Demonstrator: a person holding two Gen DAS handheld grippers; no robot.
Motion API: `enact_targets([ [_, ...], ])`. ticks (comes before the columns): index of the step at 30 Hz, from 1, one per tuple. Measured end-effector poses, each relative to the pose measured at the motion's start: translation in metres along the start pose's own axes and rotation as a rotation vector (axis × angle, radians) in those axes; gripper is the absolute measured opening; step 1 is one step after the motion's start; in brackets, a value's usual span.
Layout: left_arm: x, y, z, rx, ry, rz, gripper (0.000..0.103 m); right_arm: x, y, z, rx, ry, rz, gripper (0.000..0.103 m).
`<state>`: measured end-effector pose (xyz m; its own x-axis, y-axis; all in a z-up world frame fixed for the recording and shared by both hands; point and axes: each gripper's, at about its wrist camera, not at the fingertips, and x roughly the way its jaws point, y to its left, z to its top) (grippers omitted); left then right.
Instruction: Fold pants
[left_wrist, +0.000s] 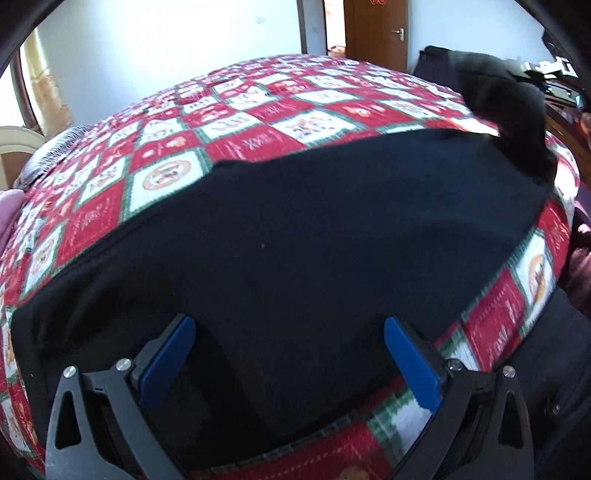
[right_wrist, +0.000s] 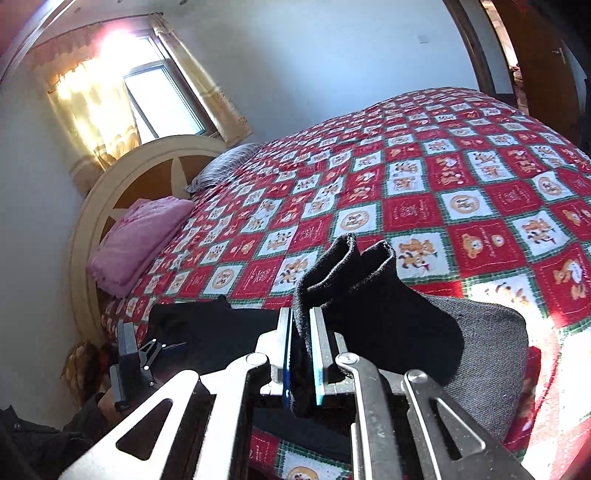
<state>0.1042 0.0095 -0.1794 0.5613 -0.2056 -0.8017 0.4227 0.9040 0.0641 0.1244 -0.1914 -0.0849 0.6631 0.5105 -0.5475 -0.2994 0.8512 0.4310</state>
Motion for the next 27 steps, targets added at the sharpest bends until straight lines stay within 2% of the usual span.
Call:
enact_targets([
  [3,-0.003,0.002,-0.003,0.023,0.007,-0.018,0.103,0.016,0.013,-0.003,-0.015,0.026,0.021,0.009],
  [9,-0.008,0.006,-0.001,0.007,-0.020,-0.055,0.103,0.044,0.037,-0.010,-0.064,0.079,0.038,0.009],
  [14,-0.020,0.020,0.004,-0.111,-0.076,-0.148,0.103,0.067,0.047,-0.028,-0.102,0.136,0.033,0.009],
  [17,-0.026,0.028,0.008,-0.214,-0.124,-0.240,0.103,0.083,0.054,-0.045,-0.172,0.190,0.004,0.009],
  [19,-0.023,0.028,0.010,-0.256,-0.127,-0.282,0.103,0.098,0.056,-0.058,-0.216,0.257,-0.007,0.010],
  [21,-0.019,0.022,0.012,-0.265,-0.117,-0.292,0.103,0.106,0.054,-0.067,-0.229,0.307,-0.015,0.011],
  [22,-0.018,0.019,0.014,-0.260,-0.113,-0.291,0.103,0.108,0.052,-0.071,-0.231,0.336,-0.008,0.012],
  [24,-0.015,0.013,0.018,-0.248,-0.107,-0.295,0.103,0.100,0.046,-0.072,-0.216,0.344,0.034,0.023],
  [27,-0.011,0.008,0.027,-0.237,-0.098,-0.286,0.103,0.076,0.030,-0.069,-0.149,0.320,0.109,0.025],
])
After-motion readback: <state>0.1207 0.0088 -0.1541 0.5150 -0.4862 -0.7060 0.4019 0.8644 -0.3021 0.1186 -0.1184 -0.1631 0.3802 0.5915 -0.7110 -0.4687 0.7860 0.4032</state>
